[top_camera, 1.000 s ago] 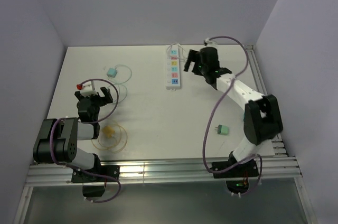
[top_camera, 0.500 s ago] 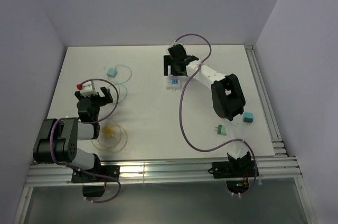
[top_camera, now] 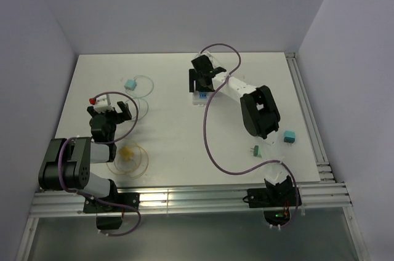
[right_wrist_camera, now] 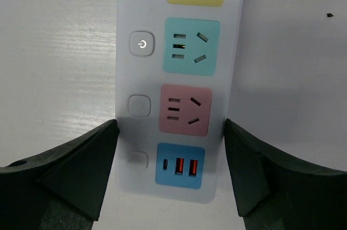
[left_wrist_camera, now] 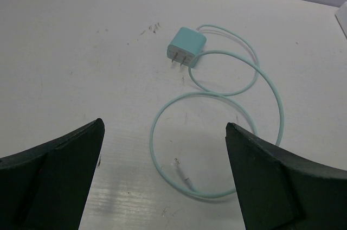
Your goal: Insert the plug
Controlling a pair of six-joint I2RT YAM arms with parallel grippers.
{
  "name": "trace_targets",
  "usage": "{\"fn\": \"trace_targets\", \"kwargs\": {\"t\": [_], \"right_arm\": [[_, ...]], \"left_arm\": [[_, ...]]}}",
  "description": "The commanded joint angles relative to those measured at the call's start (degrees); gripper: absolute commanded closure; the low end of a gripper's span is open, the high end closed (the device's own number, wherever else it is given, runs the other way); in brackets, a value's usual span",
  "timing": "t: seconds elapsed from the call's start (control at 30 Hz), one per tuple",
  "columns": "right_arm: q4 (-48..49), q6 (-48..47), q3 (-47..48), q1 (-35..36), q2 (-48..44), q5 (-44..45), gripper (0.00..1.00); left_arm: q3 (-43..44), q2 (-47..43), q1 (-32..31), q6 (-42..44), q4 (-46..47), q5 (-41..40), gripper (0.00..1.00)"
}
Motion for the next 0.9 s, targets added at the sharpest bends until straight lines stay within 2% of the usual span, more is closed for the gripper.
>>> {"fn": "trace_targets", "kwargs": {"t": [0.0,0.07,0.23,0.33,0.53,0.6,0.73,0.87], "right_arm": [[-1.6,0.6,-2.6,0.4,-0.7,-3.2,0.19],[0.3,0.2,-4.0,0.7,-1.6,-5.8,0.15],[-2.0,0.5,-3.4,1.5,-0.5,-6.1,0.12],[-2.7,-0.2,-3.1,1.9,0.0,-5.5,0.0],[-6.6,-0.7,1.7,2.2,2.3,-3.6,0.0],[-6.4,-0.3,0.5,2.4,1.6,-2.9,0.06],[-4.2,0.2,-6.0,3.4,-1.7,-2.0,0.27],[-3.1,0.5,-11.3,4.9,-4.6,-1.2,0.38]], "left_arm": [[1.3,-0.7,0.2,1.0,2.7,-0.5,0.01],[1.3,-0.7,0.2,0.9,2.6,-0.4,0.0],[1.3,-0.6,0.2,1.0,2.7,-0.4,0.01],[1.3,-0.6,0.2,1.0,2.6,-0.4,0.0],[1.3,-0.6,0.2,0.9,2.6,-0.4,0.0],[1.3,-0.7,0.2,1.0,2.6,-0.5,0.0],[1.3,-0.6,0.2,1.0,2.6,-0.5,0.01],[1.3,-0.7,0.2,0.9,2.7,-0.4,0.0]]}}
